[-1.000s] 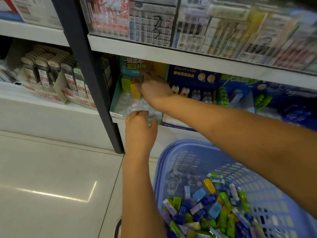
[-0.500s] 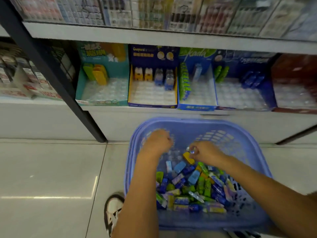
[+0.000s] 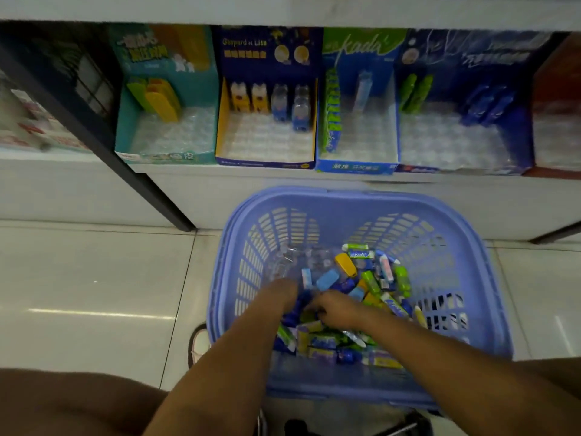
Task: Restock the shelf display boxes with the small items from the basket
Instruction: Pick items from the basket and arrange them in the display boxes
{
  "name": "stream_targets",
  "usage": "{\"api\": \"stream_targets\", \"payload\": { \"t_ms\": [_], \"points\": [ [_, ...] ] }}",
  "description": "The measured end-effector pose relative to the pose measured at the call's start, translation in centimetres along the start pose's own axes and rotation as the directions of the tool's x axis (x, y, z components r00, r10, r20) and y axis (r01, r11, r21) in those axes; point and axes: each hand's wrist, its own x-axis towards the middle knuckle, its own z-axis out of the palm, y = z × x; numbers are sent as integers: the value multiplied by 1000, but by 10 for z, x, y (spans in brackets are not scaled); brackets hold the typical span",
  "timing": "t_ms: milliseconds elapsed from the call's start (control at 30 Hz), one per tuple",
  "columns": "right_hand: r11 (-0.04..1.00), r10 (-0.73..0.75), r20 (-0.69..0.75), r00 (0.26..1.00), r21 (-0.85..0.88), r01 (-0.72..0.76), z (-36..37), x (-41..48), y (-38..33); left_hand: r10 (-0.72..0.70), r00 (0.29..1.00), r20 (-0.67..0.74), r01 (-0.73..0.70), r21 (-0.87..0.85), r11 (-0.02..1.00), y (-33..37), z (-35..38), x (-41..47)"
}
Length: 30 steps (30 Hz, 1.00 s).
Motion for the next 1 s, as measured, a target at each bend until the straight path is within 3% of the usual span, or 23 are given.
{"api": "stream_targets", "payload": {
  "t_ms": [133, 200, 267, 333, 467, 633, 767, 867, 1000],
  "points": [
    [988, -99, 14, 995, -120, 100, 22, 18, -2, -35, 998, -47, 34, -34, 999, -1, 2, 9],
    [962, -114, 45, 992, -243, 121, 23, 22, 2, -9, 996, -93, 4, -53, 999, 1, 3, 16],
    [937, -115, 76, 990, -324, 134, 20, 25, 3, -93, 993, -74, 85, -102, 991, 0, 5, 21],
    [926, -92, 68, 993, -362, 110, 17, 27, 1, -86, 989, -118, 67, -162, 985, -2, 8, 25],
    [941, -34, 45, 998, -334, 47, 8, 28, -10, -127, 977, -171, 103, -142, 985, -6, 0, 22],
    [967, 44, -33, 999, -248, -50, -9, 13, -20, -91, 959, -267, -15, -373, 928, -4, -41, -1],
    [998, 4, -307, 952, -62, -24, -52, -9, -35, 8, 891, -453, -289, -555, 780, -9, -84, -41],
    [987, 11, -440, 898, 149, 61, -104, -32, -66, 56, 795, -605, -563, -699, 441, -13, -117, -88],
    [947, -88, -585, 806, 202, 250, -167, -66, -126, 74, 642, -763, -766, -639, 66, -32, -153, -153]
  ]
}}
